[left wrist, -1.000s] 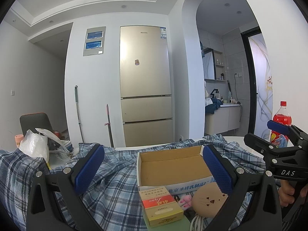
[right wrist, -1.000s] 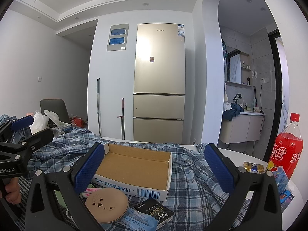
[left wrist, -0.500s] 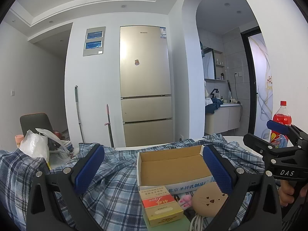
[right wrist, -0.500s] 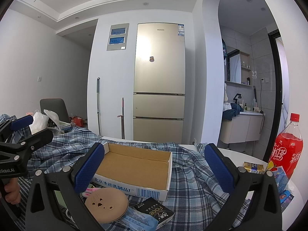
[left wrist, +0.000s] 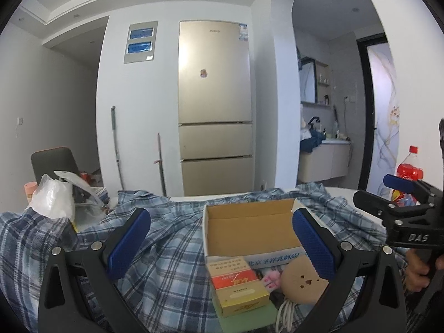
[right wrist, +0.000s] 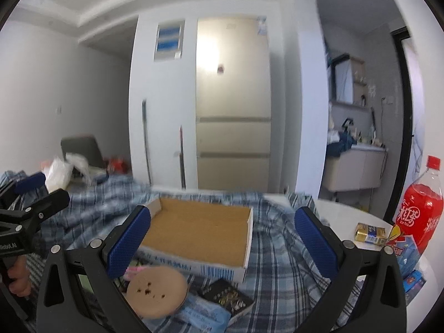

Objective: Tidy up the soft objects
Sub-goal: 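Grasp the red-and-white cigarette pack with the left gripper while the right gripper grasps the round tan pad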

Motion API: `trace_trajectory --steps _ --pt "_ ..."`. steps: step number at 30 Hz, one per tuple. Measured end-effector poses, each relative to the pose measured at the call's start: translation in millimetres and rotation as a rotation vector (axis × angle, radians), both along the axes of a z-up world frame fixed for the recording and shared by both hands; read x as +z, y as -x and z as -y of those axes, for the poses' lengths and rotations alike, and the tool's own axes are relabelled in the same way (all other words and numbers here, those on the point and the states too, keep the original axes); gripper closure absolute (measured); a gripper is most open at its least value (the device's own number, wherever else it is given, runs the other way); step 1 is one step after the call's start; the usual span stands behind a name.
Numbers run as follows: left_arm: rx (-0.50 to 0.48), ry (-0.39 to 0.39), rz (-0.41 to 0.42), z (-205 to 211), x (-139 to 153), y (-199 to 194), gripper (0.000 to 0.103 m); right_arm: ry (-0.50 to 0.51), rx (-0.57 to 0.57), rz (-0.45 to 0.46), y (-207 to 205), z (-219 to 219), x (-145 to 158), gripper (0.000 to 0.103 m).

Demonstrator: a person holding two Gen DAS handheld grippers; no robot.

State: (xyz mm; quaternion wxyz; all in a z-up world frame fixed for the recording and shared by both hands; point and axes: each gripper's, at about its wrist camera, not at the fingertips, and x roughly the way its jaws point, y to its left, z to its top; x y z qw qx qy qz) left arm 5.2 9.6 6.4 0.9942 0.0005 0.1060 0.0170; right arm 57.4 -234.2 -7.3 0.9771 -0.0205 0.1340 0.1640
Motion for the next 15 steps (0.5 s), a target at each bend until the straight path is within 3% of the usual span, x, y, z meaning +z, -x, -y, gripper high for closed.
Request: trace_trajectory --steps 8,12,15 --pt "0.054 0.061 -0.116 -17.8 -6.7 -13.1 0.000 0.137 0.124 -0.317 -20.7 -39.6 -8.4 0.000" --pt "0.119 0.020 -0.077 -14.5 -11.0 -13.5 0.000 0.289 0.138 -0.372 -30.5 -70.7 -32.8 0.000" --pt "0.096 0.052 -0.105 -16.0 -12.9 -15.9 0.000 0.393 0.169 -0.458 -36.7 -89.9 -54.6 0.002"
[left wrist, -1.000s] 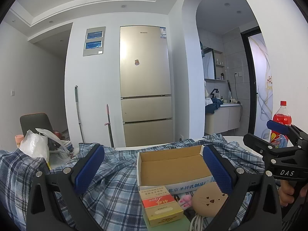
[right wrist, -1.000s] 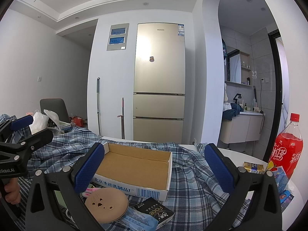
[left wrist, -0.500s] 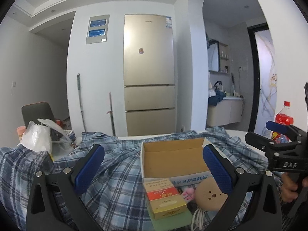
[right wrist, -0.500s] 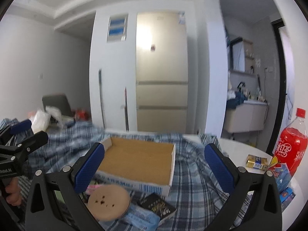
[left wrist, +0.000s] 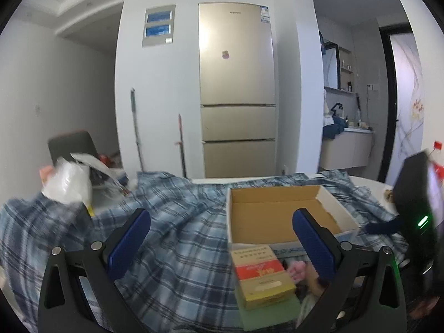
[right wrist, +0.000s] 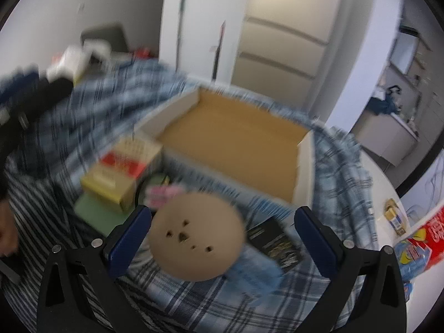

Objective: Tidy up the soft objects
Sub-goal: 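Grasp the red-and-white cigarette pack with the left gripper while the right gripper grasps the round tan pad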

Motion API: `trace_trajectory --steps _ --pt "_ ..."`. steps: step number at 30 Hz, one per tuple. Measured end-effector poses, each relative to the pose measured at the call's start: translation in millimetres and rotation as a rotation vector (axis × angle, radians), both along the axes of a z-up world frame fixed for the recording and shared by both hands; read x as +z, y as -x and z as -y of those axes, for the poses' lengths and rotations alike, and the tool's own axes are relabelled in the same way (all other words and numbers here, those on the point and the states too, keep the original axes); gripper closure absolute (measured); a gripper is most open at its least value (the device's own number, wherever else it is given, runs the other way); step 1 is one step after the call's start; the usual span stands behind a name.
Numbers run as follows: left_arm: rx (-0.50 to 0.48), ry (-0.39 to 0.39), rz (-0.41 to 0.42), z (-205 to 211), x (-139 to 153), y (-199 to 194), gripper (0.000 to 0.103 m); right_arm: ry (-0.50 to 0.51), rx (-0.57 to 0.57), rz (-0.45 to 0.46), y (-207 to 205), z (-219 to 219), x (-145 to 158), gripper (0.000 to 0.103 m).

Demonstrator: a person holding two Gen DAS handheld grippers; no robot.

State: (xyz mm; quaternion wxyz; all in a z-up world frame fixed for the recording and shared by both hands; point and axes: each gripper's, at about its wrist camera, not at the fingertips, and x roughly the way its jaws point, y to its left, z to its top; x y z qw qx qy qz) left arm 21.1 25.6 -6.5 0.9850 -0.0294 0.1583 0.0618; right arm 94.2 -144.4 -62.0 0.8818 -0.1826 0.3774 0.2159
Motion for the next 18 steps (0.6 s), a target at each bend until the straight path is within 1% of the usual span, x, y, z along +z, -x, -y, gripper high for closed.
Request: trace_trajectory --steps 1,4,7,8,9,11,12,13,18 --pt "-0.003 0.009 -0.006 -0.1 -0.6 -1.2 0.000 0.019 0.011 -0.015 -0.1 -3.8 -4.2 0.002" --pt "-0.002 -0.026 -0.034 3.6 -1.9 -3.7 0.000 0.041 0.023 -0.057 -1.1 -11.7 -12.5 0.002" --pt "-0.013 -0.024 -0.065 3.0 -3.6 -6.0 0.000 0.052 0.022 -0.081 -3.7 -18.4 -21.5 0.003" --pt "-0.012 -0.021 -0.072 2.7 -4.1 -6.9 0.000 0.054 0.011 -0.079 -5.1 -19.8 -23.4 0.005" --pt "-0.012 -0.014 -0.078 1.6 -4.6 -7.7 0.000 0.047 0.002 -0.078 -6.5 -18.5 -24.1 0.009" --pt "-0.012 -0.003 -0.088 -0.4 -5.7 -9.9 0.000 0.026 0.003 -0.097 -8.2 -17.0 -25.4 0.015" --pt "-0.014 0.004 -0.095 -1.3 -6.4 -11.3 0.000 0.013 0.008 -0.104 -8.5 -16.4 -26.2 0.021" --pt "-0.017 0.013 -0.106 -2.7 -7.3 -13.0 0.000 -0.004 0.014 -0.109 -7.3 -14.1 -25.0 0.022" --pt "-0.039 0.084 -0.167 -11.3 -16.0 -23.6 0.000 -0.076 0.005 -0.040 -1.9 2.2 -10.6 0.023"
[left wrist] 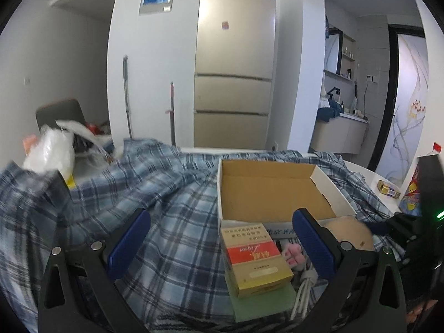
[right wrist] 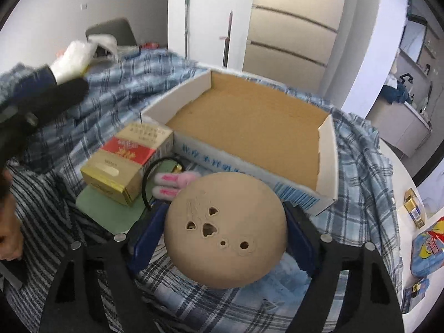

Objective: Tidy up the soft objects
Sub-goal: 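Grasp the red-and-white cigarette pack with the left gripper while the right gripper grasps the round tan pad, then carry the red pack and tan pad over the cardboard box and lower them inside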

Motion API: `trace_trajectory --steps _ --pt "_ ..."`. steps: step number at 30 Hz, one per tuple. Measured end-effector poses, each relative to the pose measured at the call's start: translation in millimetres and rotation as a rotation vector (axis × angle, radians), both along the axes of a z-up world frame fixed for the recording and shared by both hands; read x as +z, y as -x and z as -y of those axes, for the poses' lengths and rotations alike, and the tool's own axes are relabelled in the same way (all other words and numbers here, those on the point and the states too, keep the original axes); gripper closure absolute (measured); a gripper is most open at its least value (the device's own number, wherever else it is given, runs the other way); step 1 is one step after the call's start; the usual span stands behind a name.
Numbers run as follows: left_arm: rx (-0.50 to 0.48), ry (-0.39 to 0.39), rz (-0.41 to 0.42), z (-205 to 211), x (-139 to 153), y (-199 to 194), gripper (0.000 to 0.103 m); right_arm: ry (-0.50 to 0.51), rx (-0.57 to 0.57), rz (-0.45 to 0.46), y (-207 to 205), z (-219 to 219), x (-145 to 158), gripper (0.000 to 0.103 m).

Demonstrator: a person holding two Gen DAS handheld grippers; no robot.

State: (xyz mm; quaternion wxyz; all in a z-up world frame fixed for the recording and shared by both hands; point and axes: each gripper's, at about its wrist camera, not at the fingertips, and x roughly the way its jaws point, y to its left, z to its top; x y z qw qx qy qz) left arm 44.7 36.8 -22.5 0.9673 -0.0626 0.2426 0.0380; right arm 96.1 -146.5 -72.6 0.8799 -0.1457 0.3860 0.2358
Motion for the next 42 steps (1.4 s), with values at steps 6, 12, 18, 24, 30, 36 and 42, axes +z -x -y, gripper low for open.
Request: trace_trajectory --steps 6,12,18,24,30,36,42 --pt "-0.049 0.087 -0.066 -5.5 -11.8 -12.0 0.000 -0.130 -0.123 0.143 1.9 32.5 20.0 0.023" --pt "-0.122 0.093 -0.121 5.8 -20.0 -21.8 0.012 -0.151 -0.164 0.229 4.4 43.3 31.6 0.023" --pt "-0.177 0.044 -0.216 21.8 -32.2 -34.8 0.025 -0.151 -0.136 0.254 13.6 43.3 32.0 0.023" --pt "-0.224 0.014 -0.296 34.4 -44.3 -42.9 0.030 -0.155 -0.139 0.240 12.3 45.9 28.5 0.023" --pt "-0.204 0.023 -0.338 29.9 -50.7 -46.3 0.040 -0.158 -0.145 0.235 11.1 48.1 27.0 0.023" --pt "-0.193 0.035 -0.306 23.9 -45.5 -41.6 0.043 -0.151 -0.146 0.229 10.3 47.2 25.0 0.023" --pt "-0.209 0.028 -0.177 23.3 -26.4 -24.5 0.043 -0.166 -0.149 0.241 12.4 50.1 26.7 0.023"
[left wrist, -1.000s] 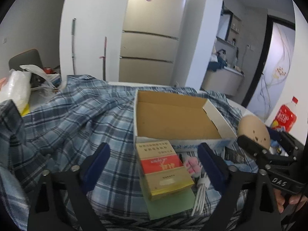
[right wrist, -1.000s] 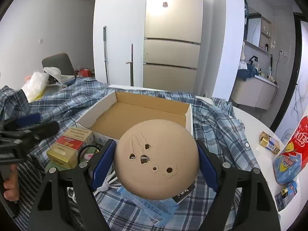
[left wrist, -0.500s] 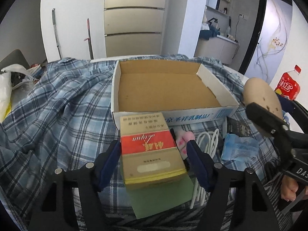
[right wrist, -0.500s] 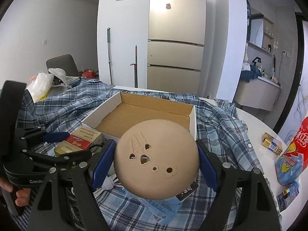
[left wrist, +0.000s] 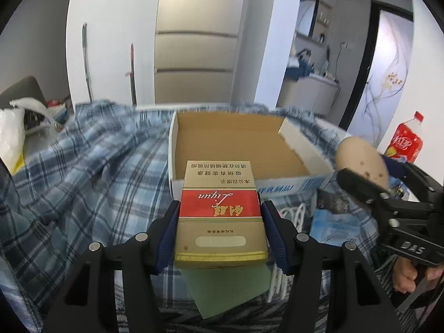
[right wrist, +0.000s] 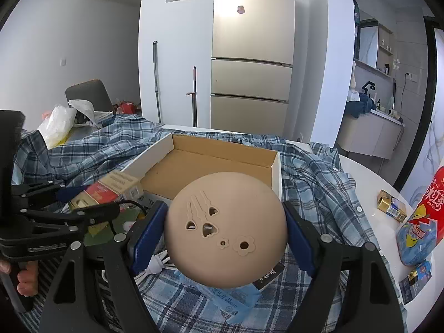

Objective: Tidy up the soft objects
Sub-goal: 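Carry the red pack and tan pad over the cardboard box and lower them inside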

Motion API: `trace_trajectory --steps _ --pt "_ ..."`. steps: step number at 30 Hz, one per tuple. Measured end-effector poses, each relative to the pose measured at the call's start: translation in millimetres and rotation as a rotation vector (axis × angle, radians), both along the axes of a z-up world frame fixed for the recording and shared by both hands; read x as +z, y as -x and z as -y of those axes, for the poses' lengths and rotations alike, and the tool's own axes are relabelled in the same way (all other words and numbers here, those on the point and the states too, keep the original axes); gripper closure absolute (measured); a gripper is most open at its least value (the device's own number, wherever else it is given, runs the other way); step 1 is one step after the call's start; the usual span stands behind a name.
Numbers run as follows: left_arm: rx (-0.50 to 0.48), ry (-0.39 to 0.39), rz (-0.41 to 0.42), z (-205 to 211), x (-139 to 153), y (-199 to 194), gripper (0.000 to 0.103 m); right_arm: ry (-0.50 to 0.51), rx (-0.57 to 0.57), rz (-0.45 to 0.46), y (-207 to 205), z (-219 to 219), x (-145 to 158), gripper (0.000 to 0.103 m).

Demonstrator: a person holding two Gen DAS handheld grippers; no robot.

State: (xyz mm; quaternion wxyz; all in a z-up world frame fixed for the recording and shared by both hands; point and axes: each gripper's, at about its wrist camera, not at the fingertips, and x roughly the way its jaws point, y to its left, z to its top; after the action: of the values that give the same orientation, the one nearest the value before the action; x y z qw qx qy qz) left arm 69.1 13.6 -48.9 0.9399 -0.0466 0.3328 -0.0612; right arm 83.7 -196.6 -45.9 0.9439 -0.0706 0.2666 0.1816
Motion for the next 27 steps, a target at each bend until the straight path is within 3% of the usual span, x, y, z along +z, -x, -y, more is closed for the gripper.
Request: trace_trajectory --steps 5,15,20,27 --pt "-0.012 -0.001 0.087 3.5 11.9 12.2 0.043 -0.012 -0.002 0.012 1.1 1.8 2.2 0.023" --pt "-0.008 0.014 0.125 1.4 18.0 17.9 0.043 -0.050 -0.016 0.052 4.4 8.5 8.1 0.023" --pt "-0.017 0.059 0.178 2.1 39.4 36.6 0.043 -0.075 -0.021 0.092 9.9 14.6 14.5 0.022" --pt "-0.014 -0.033 0.232 23.0 85.4 49.8 0.043 -0.160 -0.046 0.111 8.6 31.7 48.7 0.023"
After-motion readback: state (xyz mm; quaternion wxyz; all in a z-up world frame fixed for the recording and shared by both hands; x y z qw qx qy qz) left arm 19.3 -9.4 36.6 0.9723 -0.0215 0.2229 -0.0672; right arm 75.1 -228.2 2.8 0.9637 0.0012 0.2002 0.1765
